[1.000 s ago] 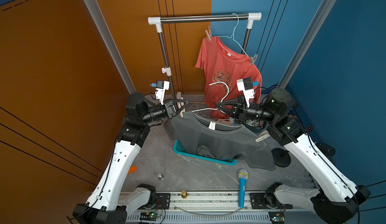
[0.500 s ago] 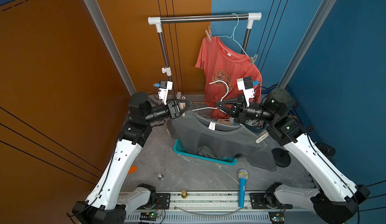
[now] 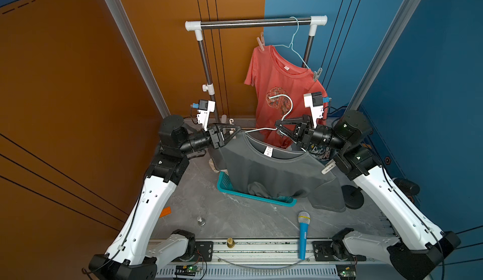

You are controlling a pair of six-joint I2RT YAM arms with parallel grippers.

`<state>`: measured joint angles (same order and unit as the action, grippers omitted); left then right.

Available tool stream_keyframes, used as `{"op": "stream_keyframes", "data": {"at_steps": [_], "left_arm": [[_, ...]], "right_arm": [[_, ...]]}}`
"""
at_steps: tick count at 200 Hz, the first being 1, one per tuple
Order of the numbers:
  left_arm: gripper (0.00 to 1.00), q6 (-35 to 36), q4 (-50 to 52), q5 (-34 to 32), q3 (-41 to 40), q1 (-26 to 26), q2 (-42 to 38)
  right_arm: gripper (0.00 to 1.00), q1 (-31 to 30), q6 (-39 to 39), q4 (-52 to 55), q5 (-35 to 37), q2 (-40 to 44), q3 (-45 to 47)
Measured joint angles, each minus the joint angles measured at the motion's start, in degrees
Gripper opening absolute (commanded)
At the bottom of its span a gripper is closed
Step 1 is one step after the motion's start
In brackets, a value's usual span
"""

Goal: Use clothespins to secure the t-shirt on both sides of the hanger
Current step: Adjust the clothespin on the hanger.

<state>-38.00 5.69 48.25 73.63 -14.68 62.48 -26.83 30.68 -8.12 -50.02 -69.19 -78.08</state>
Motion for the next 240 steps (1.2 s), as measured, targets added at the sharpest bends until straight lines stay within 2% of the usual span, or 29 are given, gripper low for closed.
{"op": "stream_keyframes", "data": {"at_steps": [39, 97, 149, 166, 173, 177, 188, 201, 228, 231, 240], "left_arm": [[0.46, -0.57, -1.42, 0.48, 0.0, 0.15, -1.16], [0.24, -0.81, -1.64, 1.09, 0.02, 0.48, -0.96], [0.13, -1.03, -1.18, 0.96, 0.02, 0.79, -0.39], [0.13, -1.03, -0.94, 0.66, 0.02, 0.81, -0.33], [0.16, -1.03, -0.7, 0.55, 0.02, 0.85, -0.31], [0.22, -1.03, -0.5, 0.39, 0.02, 0.85, -0.31], [0.44, -0.76, -0.17, 0.44, 0.02, 0.96, -0.24], [0.64, -0.7, -0.35, 1.09, 0.15, 0.74, -0.22], [0.85, -0.48, -0.26, 2.05, 0.79, 0.74, -0.22], [0.9, -0.92, -0.28, 2.21, 0.87, 0.74, -0.22], [0.95, -0.55, -0.28, 2.67, 1.22, 0.74, -0.22]], "right_arm": [[0.0, 0.17, 4.61, -5.14, -2.97, -0.44, 0.22], [0.0, 0.09, 7.89, -8.66, -5.92, -1.01, 0.22], [0.0, -1.36, 8.15, -9.53, -7.02, -1.11, 0.22], [0.0, -1.9, 8.04, -9.51, -7.02, -1.25, 0.22], [0.0, -2.19, 7.8, -9.51, -7.02, -1.33, 0.22], [0.0, -2.43, 7.67, -9.51, -6.99, -1.38, 0.2], [0.0, -2.86, 7.04, -9.44, -6.95, -1.53, 0.15], [0.0, -3.17, 6.62, -8.55, -7.02, -2.01, 0.15], [0.0, -3.41, 6.6, -7.41, -7.02, -3.13, 0.15], [0.0, -3.41, 6.6, -7.32, -7.02, -3.17, 0.15], [0.0, -3.39, 6.64, -7.3, -7.04, -3.26, 0.15]]}}
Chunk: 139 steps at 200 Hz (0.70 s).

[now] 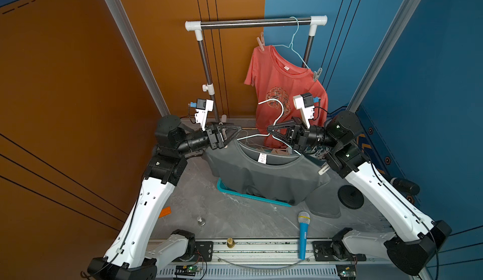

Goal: Use clothespins to secure the t-shirt on both sides of the hanger
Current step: Adjust the clothespin on the hanger.

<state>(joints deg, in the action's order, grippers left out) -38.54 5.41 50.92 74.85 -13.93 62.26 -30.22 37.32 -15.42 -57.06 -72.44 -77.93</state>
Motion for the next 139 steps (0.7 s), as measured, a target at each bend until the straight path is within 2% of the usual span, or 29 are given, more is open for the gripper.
{"op": "stream_keyframes", "data": {"at_steps": [11, 46, 86, 113, 139], "left_arm": [[1.0, -0.17, -0.11, 0.83, 0.46, 0.0, 0.0], [0.98, -0.07, -1.79, 4.76, 1.66, 1.03, -0.11], [0.98, -0.37, -3.37, 9.2, 1.75, 4.83, -0.22], [0.98, -2.12, -5.9, 12.13, 1.75, 8.33, -0.09], [0.98, -4.52, -8.94, 14.6, 1.75, 9.16, 0.63]], "right_arm": [[0.0, 0.0, 0.04, -0.02, -0.13, 0.0, 0.0], [0.0, 0.28, 1.81, -0.85, -1.86, -0.02, -0.63], [0.0, 1.46, 3.65, -2.29, -5.05, -1.22, -4.26], [0.0, 2.05, 4.09, -2.43, -7.3, -2.32, -7.32], [0.0, 2.23, 4.04, -2.14, -8.39, -3.06, -9.18]]}}
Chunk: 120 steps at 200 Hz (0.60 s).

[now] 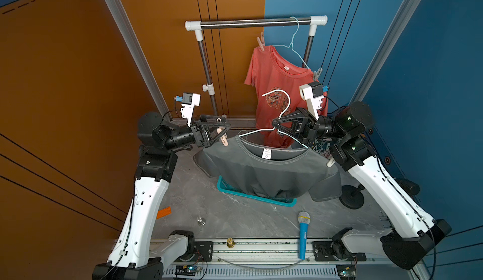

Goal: Use clothespins to secure the t-shirt on both sides of the hanger
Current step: Adjust the clothespin on the hanger.

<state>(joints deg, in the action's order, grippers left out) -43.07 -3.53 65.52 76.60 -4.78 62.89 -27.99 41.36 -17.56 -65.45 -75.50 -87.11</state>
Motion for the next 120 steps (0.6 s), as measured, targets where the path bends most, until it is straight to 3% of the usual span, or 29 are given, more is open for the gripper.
{"op": "stream_keyframes", "data": {"at_steps": [38, 76, 120], "left_arm": [[0.99, -0.83, -0.96, 2.91, 0.0, 0.0, 0.15], [0.87, -0.04, 0.26, 4.68, 0.0, -0.13, -0.17], [0.63, 1.57, 1.77, 5.29, 0.0, -0.5, -0.66]], "right_arm": [[0.0, 0.26, -0.02, 0.15, -0.59, -1.68, -0.96], [0.0, 0.42, 0.0, 0.72, -0.79, -3.78, -2.03], [0.0, 0.68, 0.02, 1.03, -1.03, -4.5, -2.86]]}}
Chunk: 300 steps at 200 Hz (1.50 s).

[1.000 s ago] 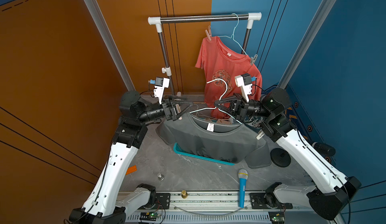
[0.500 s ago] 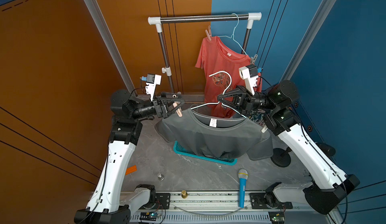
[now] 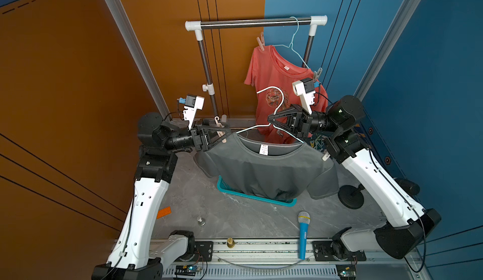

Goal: Use clothespins to secure the t-shirt on both sides of the hanger
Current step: Adjust the clothespin on the hanger.

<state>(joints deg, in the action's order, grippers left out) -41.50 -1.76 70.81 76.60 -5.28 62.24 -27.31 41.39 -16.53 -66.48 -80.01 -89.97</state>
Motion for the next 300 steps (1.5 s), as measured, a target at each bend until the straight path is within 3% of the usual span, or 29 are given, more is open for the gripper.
{"op": "stream_keyframes", "data": {"at_steps": [72, 160, 300], "left_arm": [[0.31, 0.17, 1.36, -0.07, 0.15, -0.85, 1.2], [0.0, 0.7, 1.99, -0.94, 0.15, -2.67, 1.22], [0.0, 3.78, 6.58, -5.99, 0.17, -3.56, 1.33]], "right_arm": [[0.0, -0.02, 0.0, 0.0, -0.61, -0.04, 0.0], [0.0, -0.44, 0.0, 0.0, -0.87, -0.17, 0.02], [0.0, 0.26, -1.4, 2.71, 1.66, -0.17, 0.02]]}}
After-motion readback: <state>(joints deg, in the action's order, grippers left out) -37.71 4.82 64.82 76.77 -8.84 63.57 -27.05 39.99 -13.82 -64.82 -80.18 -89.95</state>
